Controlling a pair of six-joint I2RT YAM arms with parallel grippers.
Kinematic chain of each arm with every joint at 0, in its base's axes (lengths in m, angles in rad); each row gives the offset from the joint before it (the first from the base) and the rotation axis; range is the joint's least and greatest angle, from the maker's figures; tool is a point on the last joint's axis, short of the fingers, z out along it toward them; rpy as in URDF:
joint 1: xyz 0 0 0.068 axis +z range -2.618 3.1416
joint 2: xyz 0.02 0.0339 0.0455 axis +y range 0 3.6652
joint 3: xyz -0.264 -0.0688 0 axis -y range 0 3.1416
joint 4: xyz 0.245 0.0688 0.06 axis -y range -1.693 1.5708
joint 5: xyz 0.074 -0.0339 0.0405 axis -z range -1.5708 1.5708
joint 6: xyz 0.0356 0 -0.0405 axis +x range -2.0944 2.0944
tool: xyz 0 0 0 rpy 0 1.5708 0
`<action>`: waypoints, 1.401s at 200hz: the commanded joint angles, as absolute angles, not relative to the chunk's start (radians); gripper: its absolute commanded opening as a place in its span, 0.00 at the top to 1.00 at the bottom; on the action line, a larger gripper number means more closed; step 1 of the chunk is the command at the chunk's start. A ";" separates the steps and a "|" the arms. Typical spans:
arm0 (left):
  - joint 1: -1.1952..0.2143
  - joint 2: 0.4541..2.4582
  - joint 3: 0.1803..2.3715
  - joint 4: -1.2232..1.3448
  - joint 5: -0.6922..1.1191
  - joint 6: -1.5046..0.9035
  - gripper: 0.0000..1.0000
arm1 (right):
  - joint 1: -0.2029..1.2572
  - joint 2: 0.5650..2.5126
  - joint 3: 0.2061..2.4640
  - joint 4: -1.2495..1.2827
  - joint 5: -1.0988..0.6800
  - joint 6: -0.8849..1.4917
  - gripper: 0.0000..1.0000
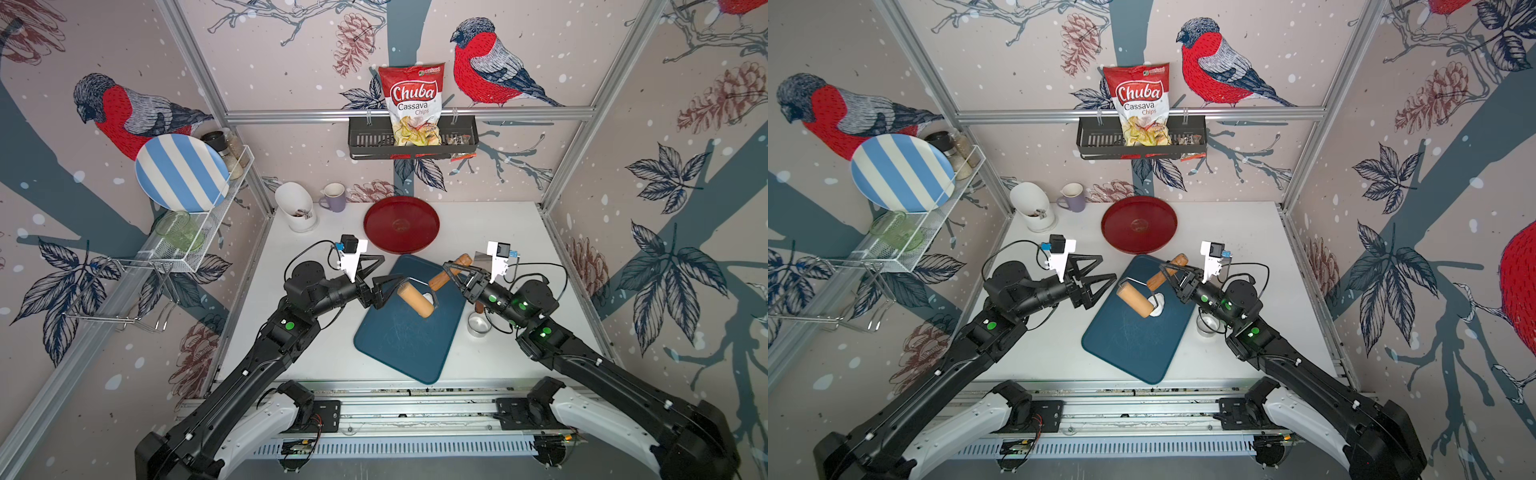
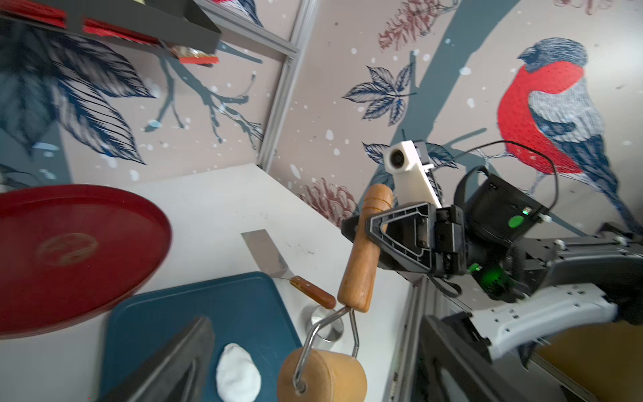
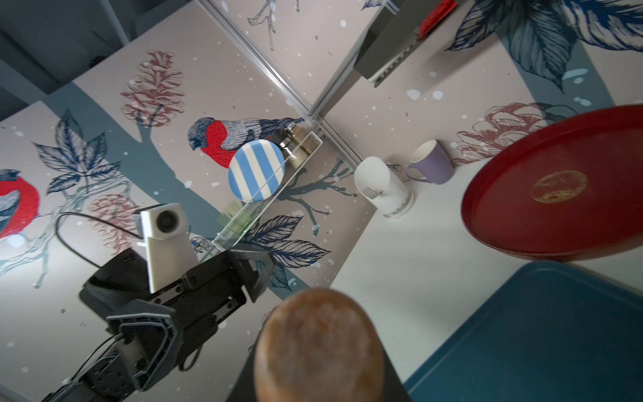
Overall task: Roll out the dumpling wrappers from the dough
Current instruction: Pick up the rolling pin from the center of the board.
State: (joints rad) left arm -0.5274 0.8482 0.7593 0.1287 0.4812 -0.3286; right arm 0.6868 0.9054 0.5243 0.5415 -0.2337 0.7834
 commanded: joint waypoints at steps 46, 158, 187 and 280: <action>-0.567 0.857 0.759 0.065 0.160 -0.232 0.05 | 0.683 0.982 0.560 0.468 -0.117 0.843 1.00; -0.890 1.141 0.872 0.153 -0.098 -0.037 0.07 | 0.660 1.066 0.670 0.271 -0.091 0.992 1.00; -0.914 1.218 0.911 0.132 -0.099 -0.019 0.11 | 0.658 1.064 0.672 0.276 -0.095 1.003 1.00; -0.958 1.389 0.992 0.069 -0.150 -0.018 0.27 | 0.647 1.048 0.672 0.265 -0.117 0.993 1.00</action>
State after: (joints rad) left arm -0.9516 1.3701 0.9829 0.0879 -0.1318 -0.0257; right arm 0.6521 1.0584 0.6655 0.2447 -0.1024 0.9783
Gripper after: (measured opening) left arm 0.748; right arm 0.255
